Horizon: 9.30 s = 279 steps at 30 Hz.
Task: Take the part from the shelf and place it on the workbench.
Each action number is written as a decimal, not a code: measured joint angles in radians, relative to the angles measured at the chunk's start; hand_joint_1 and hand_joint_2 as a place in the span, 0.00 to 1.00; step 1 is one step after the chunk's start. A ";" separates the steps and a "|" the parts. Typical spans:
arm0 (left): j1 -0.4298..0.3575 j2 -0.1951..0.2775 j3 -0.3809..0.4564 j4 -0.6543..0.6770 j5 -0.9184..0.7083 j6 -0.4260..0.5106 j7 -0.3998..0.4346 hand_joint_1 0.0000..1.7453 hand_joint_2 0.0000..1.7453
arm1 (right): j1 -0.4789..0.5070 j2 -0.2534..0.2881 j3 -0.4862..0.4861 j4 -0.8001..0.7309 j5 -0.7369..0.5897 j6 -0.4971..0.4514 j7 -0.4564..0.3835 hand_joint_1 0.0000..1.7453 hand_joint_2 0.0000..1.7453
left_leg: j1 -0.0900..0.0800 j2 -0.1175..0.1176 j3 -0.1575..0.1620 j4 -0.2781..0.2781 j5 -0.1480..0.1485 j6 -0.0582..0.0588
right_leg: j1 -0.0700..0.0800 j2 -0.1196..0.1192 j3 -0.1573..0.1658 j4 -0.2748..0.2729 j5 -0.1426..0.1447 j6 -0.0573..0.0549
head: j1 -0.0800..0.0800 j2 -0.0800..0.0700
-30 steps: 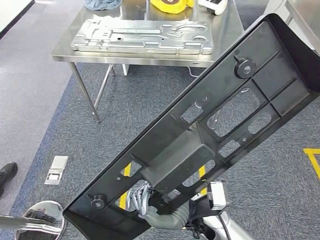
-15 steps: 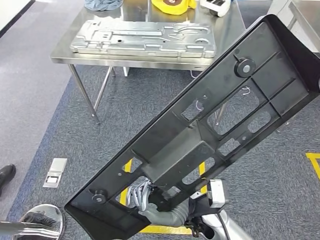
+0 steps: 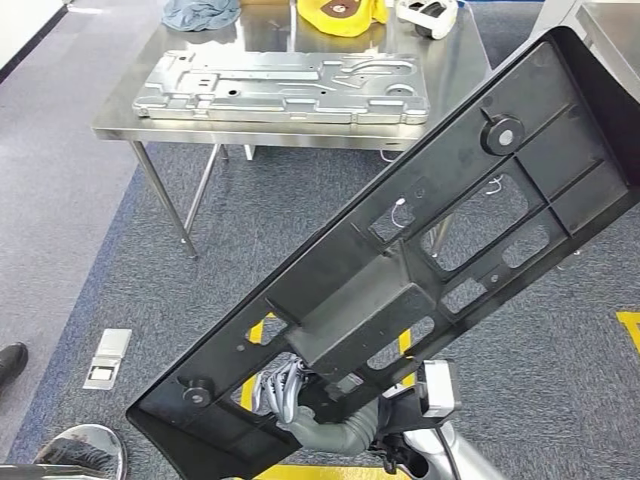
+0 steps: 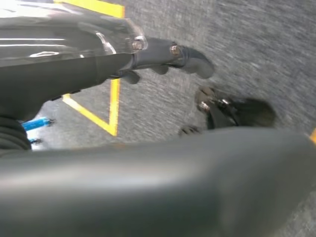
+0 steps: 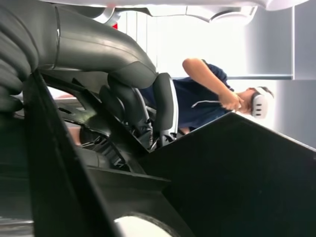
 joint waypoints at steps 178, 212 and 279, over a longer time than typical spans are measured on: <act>0.000 -0.020 0.059 0.000 -0.092 0.001 0.018 0.00 1.00 | 0.048 0.023 -0.047 0.021 -0.046 -0.052 0.075 1.00 1.00 | 0.023 0.000 -0.071 0.229 -0.142 -0.050 | -0.007 -0.002 -0.027 0.020 0.006 -0.015 | -0.002 0.000; 0.004 -0.022 0.062 0.000 -0.098 0.006 0.032 0.00 1.00 | 0.056 0.027 -0.050 -0.009 -0.051 -0.057 0.074 1.00 1.00 | 0.013 -0.002 -0.024 0.053 -0.003 -0.027 | -0.003 0.001 0.019 0.017 -0.028 -0.007 | -0.001 0.000; -0.006 -0.029 0.045 0.000 -0.258 0.000 0.101 0.00 1.00 | -0.425 0.089 0.063 0.258 1.225 -0.758 0.532 1.00 1.00 | 0.016 -0.005 0.017 0.002 -0.046 -0.030 | 0.002 0.001 0.011 0.010 -0.025 0.004 | 0.000 -0.001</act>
